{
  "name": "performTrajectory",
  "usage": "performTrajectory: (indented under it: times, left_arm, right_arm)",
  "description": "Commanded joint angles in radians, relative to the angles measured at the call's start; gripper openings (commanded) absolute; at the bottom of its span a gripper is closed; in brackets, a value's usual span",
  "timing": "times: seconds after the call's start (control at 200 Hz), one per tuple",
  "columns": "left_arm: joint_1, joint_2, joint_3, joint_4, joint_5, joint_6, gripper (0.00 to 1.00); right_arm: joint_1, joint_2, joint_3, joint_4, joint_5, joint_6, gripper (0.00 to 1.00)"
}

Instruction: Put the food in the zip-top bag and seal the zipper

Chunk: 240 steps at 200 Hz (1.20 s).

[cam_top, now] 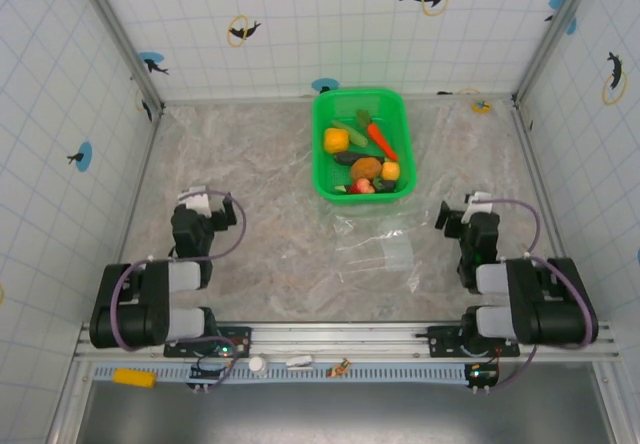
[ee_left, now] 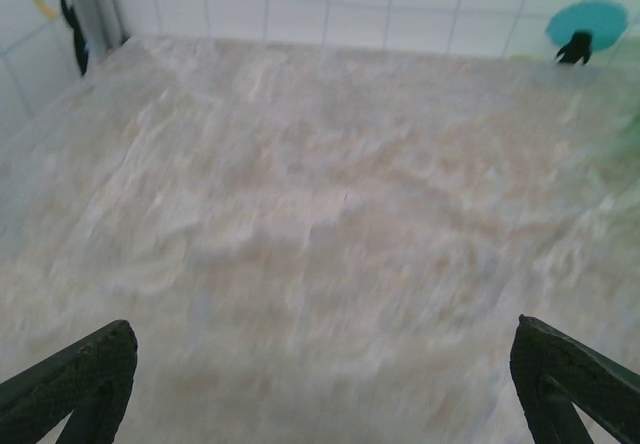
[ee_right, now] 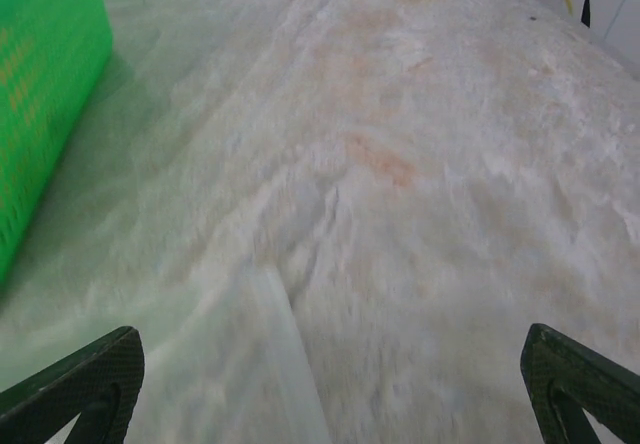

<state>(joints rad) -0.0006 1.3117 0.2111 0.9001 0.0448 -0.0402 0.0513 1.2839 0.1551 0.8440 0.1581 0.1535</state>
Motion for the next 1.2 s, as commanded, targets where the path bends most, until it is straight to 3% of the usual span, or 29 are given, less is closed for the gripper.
performTrajectory:
  times: [0.0, 0.155, 0.215, 0.295, 0.375, 0.45, 0.515, 0.57, 0.601, 0.671, 0.751, 0.836, 0.941, 1.016, 1.126, 1.196]
  left_arm:
    - [-0.083, -0.043, 0.155, -0.271, 0.013, -0.024, 0.98]
    - [-0.334, -0.142, 0.241, -0.295, -0.097, -0.05, 0.98]
    - [-0.415, -0.187, 0.28, -0.346, -0.091, -0.089, 0.98]
    - [-0.52, -0.234, 0.364, -0.513, 0.012, -0.121, 0.98]
    - [-0.646, -0.268, 0.454, -0.689, -0.105, -0.207, 0.98]
    - [-0.745, -0.285, 0.577, -0.903, -0.13, -0.158, 0.98]
    - [-0.766, -0.289, 0.697, -1.113, -0.147, -0.193, 0.98]
    - [-0.766, -0.283, 0.789, -1.302, -0.283, -0.278, 0.98]
    - [-0.765, -0.276, 0.822, -1.362, -0.333, -0.283, 0.98]
    - [-0.765, -0.268, 0.831, -1.408, -0.318, -0.337, 0.98]
    - [-0.765, -0.255, 0.797, -1.396, -0.219, -0.491, 0.98]
    - [-0.781, -0.179, 0.785, -1.381, -0.021, -0.581, 0.98]
    - [-0.91, -0.078, 0.774, -1.28, 0.05, -0.615, 0.98]
    - [-0.965, 0.003, 0.774, -1.24, 0.074, -0.617, 0.96]
    - [-0.986, 0.14, 0.797, -1.262, 0.132, -0.609, 0.81]
    - [-1.004, 0.193, 0.811, -1.307, 0.093, -0.61, 0.74]
  right_arm:
    - [0.0, -0.141, 0.116, -0.289, -0.018, 0.16, 1.0]
    - [0.193, -0.355, 0.158, -0.382, 0.017, 0.13, 1.0]
    - [0.302, -0.426, 0.183, -0.464, 0.003, 0.093, 1.0]
    - [0.464, -0.532, 0.205, -0.573, -0.024, 0.053, 1.0]
    - [0.609, -0.617, 0.273, -0.74, 0.043, 0.055, 1.0]
    - [0.72, -0.627, 0.42, -0.995, 0.158, 0.038, 1.0]
    - [0.783, -0.597, 0.552, -1.172, 0.295, 0.065, 1.0]
    - [0.773, -0.55, 0.664, -1.378, 0.443, 0.221, 1.0]
    - [0.748, -0.53, 0.735, -1.497, 0.466, 0.268, 1.0]
    - [0.689, -0.555, 0.749, -1.564, 0.538, 0.355, 1.0]
    - [0.598, -0.64, 0.67, -1.434, 0.288, 0.29, 1.0]
    - [0.519, -0.577, 0.713, -1.546, 0.164, 0.395, 1.0]
    - [0.505, -0.49, 0.756, -1.695, 0.168, 0.431, 1.0]
    - [0.501, -0.498, 0.737, -1.658, 0.115, 0.419, 0.94]
    - [0.479, -0.473, 0.733, -1.67, 0.07, 0.476, 0.89]
    - [0.472, -0.445, 0.736, -1.704, 0.031, 0.495, 0.86]
